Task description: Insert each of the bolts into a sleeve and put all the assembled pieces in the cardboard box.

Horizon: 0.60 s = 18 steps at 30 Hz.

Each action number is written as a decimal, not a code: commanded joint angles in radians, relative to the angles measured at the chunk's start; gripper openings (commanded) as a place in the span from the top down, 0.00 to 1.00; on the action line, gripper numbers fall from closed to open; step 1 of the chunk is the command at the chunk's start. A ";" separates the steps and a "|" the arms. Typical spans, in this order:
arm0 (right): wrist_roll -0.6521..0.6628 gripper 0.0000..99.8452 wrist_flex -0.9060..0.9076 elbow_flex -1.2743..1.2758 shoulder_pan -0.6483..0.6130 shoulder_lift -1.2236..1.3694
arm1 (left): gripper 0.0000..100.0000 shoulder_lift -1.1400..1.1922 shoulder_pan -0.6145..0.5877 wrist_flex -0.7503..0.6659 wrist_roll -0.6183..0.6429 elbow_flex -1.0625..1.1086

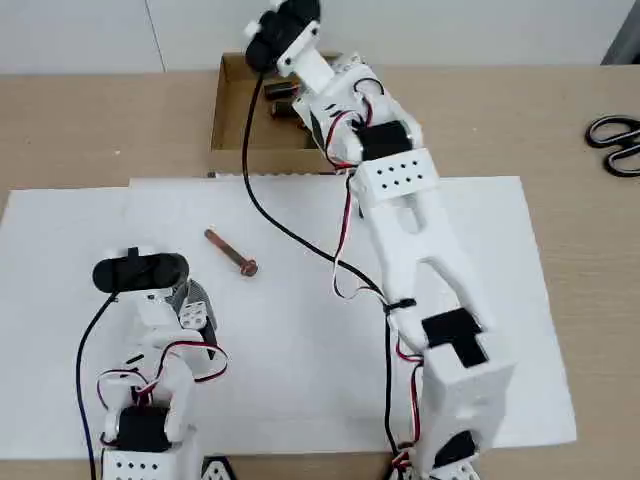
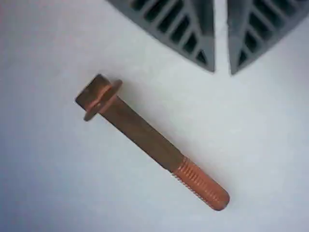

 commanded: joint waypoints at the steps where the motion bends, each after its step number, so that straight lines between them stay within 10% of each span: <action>1: -0.087 1.00 0.197 -0.044 0.022 -0.119 | 0.99 -0.008 0.000 -0.002 0.005 -0.004; 12: -0.305 1.00 0.665 -0.044 0.041 -0.137 | 0.99 -0.008 -0.002 -0.002 0.006 -0.004; 18: -0.118 1.00 0.705 -0.044 0.090 -0.090 | 0.99 -0.008 -0.002 -0.002 0.008 -0.002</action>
